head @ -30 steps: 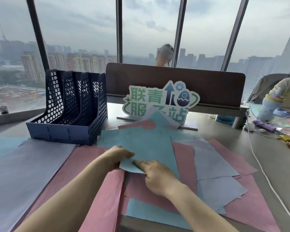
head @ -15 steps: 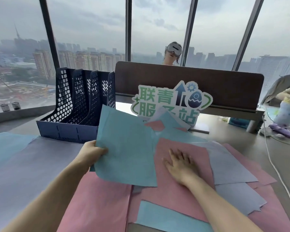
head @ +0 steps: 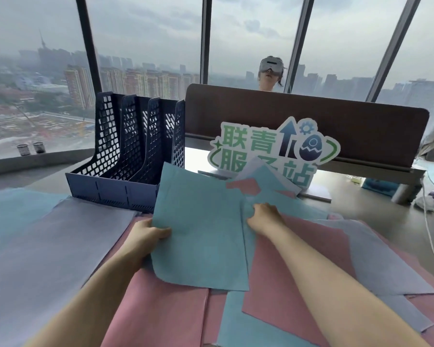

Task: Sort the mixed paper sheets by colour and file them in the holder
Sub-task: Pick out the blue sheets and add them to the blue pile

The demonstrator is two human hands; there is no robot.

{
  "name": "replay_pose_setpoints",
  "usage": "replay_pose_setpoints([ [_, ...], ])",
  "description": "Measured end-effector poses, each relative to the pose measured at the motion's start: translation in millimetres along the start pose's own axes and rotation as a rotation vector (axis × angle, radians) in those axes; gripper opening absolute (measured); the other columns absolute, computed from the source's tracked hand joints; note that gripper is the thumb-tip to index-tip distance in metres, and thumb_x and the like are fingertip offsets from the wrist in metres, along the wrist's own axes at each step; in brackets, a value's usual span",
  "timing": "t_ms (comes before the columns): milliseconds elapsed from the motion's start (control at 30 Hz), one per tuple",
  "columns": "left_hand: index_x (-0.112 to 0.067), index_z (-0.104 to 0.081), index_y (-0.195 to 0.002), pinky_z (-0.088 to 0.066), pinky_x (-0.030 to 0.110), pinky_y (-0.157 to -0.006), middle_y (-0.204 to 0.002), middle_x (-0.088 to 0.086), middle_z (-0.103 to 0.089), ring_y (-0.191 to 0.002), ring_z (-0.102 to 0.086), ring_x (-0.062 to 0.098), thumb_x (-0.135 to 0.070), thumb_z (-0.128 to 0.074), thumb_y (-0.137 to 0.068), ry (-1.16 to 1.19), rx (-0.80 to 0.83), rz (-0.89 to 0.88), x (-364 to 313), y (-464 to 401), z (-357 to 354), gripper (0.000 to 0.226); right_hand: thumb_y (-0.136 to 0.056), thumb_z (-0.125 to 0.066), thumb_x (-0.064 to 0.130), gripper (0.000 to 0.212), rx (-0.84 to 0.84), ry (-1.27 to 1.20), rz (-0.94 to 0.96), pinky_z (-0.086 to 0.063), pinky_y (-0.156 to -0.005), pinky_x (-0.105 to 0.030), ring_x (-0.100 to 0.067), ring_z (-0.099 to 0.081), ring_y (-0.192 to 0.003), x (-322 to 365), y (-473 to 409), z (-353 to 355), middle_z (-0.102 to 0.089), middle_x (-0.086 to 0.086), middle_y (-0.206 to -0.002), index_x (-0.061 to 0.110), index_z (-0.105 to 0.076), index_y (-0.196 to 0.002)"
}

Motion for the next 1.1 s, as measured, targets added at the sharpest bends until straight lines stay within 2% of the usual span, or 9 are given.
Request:
replay_pose_setpoints([
  [167, -0.008, -0.067, -0.092, -0.057, 0.035, -0.068, -0.088, 0.011, -0.075, -0.079, -0.072, 0.031, 0.006, -0.062, -0.085, -0.003, -0.022, 0.015, 10, -1, 4, 0.016, -0.063, -0.077, 0.061, 0.076, 0.164, 0.063, -0.159, -0.050, -0.095, -0.037, -0.030, -0.062, -0.110, 1, -32, -5, -0.064, -0.009, -0.122, 0.015, -0.060, -0.121],
  [300, -0.008, -0.067, -0.096, -0.058, 0.036, -0.070, -0.091, 0.012, -0.075, -0.081, -0.073, 0.032, 0.004, -0.062, -0.086, 0.020, -0.017, 0.016, 13, -4, 6, 0.016, -0.068, -0.084, 0.047, 0.069, 0.266, 0.063, -0.236, -0.051, -0.091, -0.035, -0.028, -0.064, -0.104, -5, -43, -4, -0.064, -0.010, -0.116, 0.008, -0.061, -0.120],
  [367, -0.006, -0.067, -0.099, -0.059, 0.039, -0.071, -0.093, 0.014, -0.075, -0.082, -0.073, 0.034, 0.004, -0.062, -0.087, 0.031, -0.003, 0.022, 13, -4, 5, 0.016, -0.078, -0.080, 0.037, 0.051, 0.282, 0.083, -0.254, -0.047, -0.080, -0.028, -0.024, -0.061, -0.094, -5, -40, 1, -0.062, -0.009, -0.107, 0.006, -0.062, -0.114],
  [500, -0.005, -0.065, -0.100, -0.059, 0.036, -0.066, -0.093, 0.015, -0.074, -0.079, -0.073, 0.033, 0.004, -0.062, -0.088, 0.064, 0.018, 0.050, 12, -5, 5, 0.015, -0.076, -0.081, 0.028, 0.033, 0.182, 0.010, -0.273, -0.047, -0.073, -0.026, -0.023, -0.063, -0.083, -6, -41, 0, -0.064, -0.008, -0.091, 0.009, -0.060, -0.093],
  [633, -0.004, -0.065, -0.103, -0.058, 0.037, -0.069, -0.094, 0.016, -0.075, -0.082, -0.073, 0.034, 0.003, -0.063, -0.087, 0.074, 0.027, 0.066, 12, -4, 6, 0.017, -0.061, -0.084, 0.045, 0.057, 0.137, -0.036, -0.297, -0.050, -0.096, -0.039, -0.028, -0.064, -0.105, -5, -42, -10, -0.066, -0.007, -0.112, 0.017, -0.060, -0.105],
  [767, -0.004, -0.065, -0.099, -0.058, 0.039, -0.071, -0.093, 0.017, -0.075, -0.081, -0.072, 0.035, 0.005, -0.063, -0.087, 0.085, 0.026, 0.070, 13, -3, 6, 0.015, -0.068, -0.084, 0.040, 0.076, 0.184, -0.019, -0.339, -0.049, -0.101, -0.043, -0.029, -0.061, -0.116, -1, -50, -12, -0.060, -0.010, -0.130, 0.009, -0.056, -0.131],
  [867, -0.005, -0.065, -0.096, -0.058, 0.039, -0.071, -0.092, 0.016, -0.075, -0.079, -0.072, 0.034, 0.005, -0.063, -0.088, 0.091, 0.023, 0.069, 12, -2, 6, 0.014, -0.086, -0.072, 0.034, 0.052, 0.201, 0.031, -0.281, -0.049, -0.097, -0.033, -0.025, -0.061, -0.117, 10, -46, -5, -0.063, -0.011, -0.124, 0.003, -0.059, -0.126],
  [967, -0.007, -0.065, -0.093, -0.059, 0.035, -0.063, -0.089, 0.015, -0.075, -0.075, -0.073, 0.031, 0.004, -0.063, -0.088, 0.106, 0.021, 0.067, 10, -1, 7, 0.012, -0.086, -0.068, 0.022, 0.019, 0.151, -0.004, -0.222, -0.052, -0.079, -0.032, -0.026, -0.066, -0.094, 9, -51, -3, -0.062, -0.009, -0.084, 0.007, -0.059, -0.093],
  [1100, -0.003, -0.066, -0.098, -0.058, 0.034, -0.064, -0.089, 0.015, -0.075, -0.075, -0.073, 0.031, 0.003, -0.064, -0.087, 0.097, 0.029, 0.049, 11, -2, 8, 0.013, -0.086, -0.054, 0.016, 0.006, -0.260, -0.129, -0.133, -0.046, -0.075, -0.034, -0.033, -0.064, -0.094, -10, -52, 33, -0.066, -0.012, -0.096, 0.016, -0.059, -0.091],
])
Point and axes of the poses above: each hand's wrist, its own y-axis away from the middle knuckle, its own z-axis out of the back of the hand, x = y × z, the point moved 7 cm from there along -y, towards the middle knuckle
